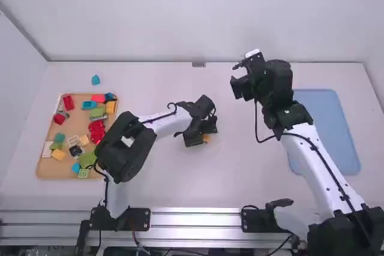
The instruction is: Assemble lego blocks to make yellow taxi
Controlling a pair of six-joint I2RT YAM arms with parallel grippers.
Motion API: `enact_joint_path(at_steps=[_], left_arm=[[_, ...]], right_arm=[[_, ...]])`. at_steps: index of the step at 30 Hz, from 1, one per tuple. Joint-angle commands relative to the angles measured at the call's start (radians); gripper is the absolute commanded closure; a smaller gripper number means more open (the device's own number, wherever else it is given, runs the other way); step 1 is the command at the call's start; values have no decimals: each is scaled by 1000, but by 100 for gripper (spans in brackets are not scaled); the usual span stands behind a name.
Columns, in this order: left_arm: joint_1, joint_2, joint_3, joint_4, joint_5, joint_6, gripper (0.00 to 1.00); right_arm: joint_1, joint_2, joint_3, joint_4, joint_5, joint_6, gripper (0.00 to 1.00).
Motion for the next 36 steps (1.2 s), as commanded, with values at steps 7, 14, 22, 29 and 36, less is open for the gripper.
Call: enact_joint_path(at_steps=[7,14,22,29,36], left_arm=[[5,9,-3,-2,13,-4,1],[5,8,17,-8,13,32,1],[11,-3,185,-234,1,49,1],[153,-63,346,-377,5,-40,1],[415,-145,477,-339,10,-192,1]], right_arm=[[3,4,35,0,-1,5,2],[2,4,35,0,-2,5,2],[6,4,35,2,-2,5,2],[3,4,35,0,-2,5,2],[5,4,35,4,-2,-2,2]])
